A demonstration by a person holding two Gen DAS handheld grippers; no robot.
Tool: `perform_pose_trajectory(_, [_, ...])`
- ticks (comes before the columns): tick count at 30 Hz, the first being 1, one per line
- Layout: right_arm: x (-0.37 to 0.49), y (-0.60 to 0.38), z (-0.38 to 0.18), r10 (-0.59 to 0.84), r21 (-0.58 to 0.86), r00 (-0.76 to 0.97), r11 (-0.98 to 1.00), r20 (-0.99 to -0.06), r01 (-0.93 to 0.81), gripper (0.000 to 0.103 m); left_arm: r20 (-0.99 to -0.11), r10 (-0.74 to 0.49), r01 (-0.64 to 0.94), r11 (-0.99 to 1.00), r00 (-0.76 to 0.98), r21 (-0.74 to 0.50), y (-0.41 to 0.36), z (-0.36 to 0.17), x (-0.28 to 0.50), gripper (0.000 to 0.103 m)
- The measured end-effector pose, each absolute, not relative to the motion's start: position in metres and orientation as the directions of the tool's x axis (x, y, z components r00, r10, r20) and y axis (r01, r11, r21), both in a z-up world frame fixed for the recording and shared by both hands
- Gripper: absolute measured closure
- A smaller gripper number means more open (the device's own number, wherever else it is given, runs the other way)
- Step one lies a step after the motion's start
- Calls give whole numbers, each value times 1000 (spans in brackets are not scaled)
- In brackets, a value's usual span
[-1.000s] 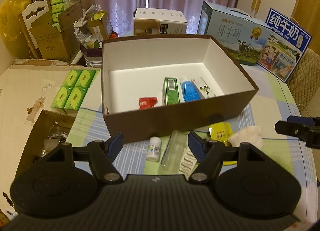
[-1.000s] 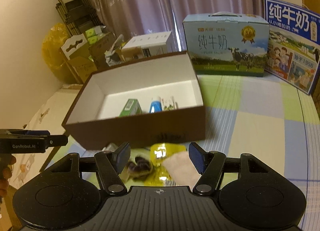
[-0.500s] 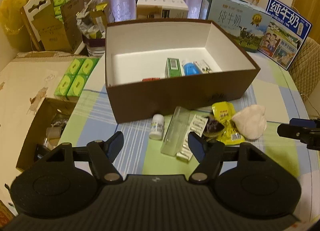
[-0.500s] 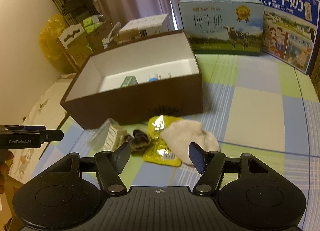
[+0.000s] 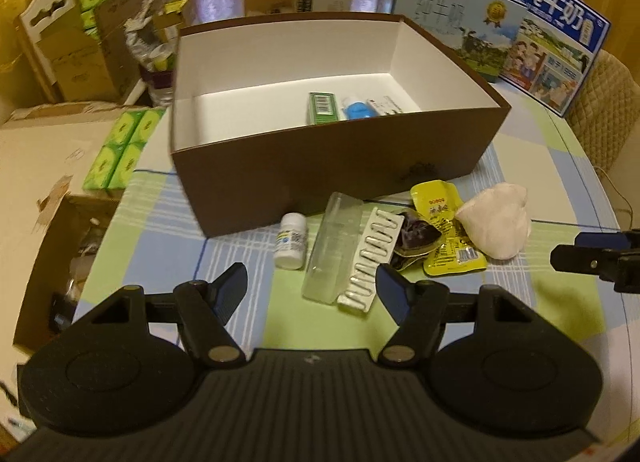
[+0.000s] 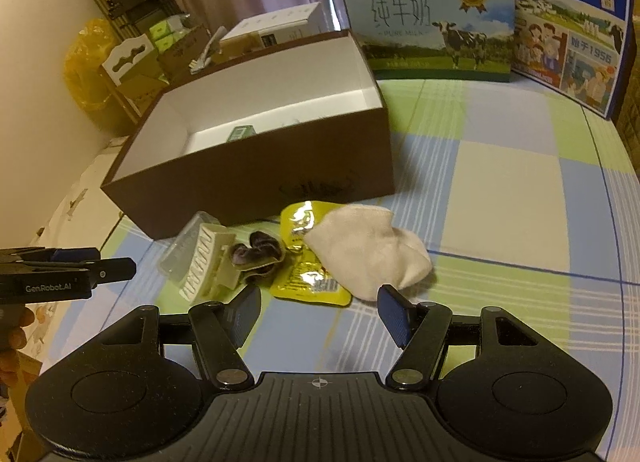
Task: Organize objects
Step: 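Lower the left gripper onto the clear plastic case and close it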
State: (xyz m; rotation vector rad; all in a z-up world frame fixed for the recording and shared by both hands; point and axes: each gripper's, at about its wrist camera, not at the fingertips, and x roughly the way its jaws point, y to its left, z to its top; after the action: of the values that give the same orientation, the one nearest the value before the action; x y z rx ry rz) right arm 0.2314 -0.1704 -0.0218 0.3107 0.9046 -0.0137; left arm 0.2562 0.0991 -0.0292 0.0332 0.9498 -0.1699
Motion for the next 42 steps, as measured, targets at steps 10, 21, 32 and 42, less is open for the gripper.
perform_pose_trajectory(10, [229,-184,-33,89,257,596,945,-798,202,41,-852,-125,231,973,508,-6,85,-62,288,53])
perform_pose_trajectory(21, [228,-193,-38,73,256,576,936,-814,243,41,-868,-146,288,957,474,-4,74,-79,314,75])
perform_pose_trajectory(32, [229,-194,-45,81,261,560,933,-824,249,41,-892,-143,245,969,429,-38,83,-76,281,76])
perform_pose_trajectory(42, [230,-187,-51,107,271,546,935,-831,230,41,-899,-153,238,970,411,-56,86,-72,265,76])
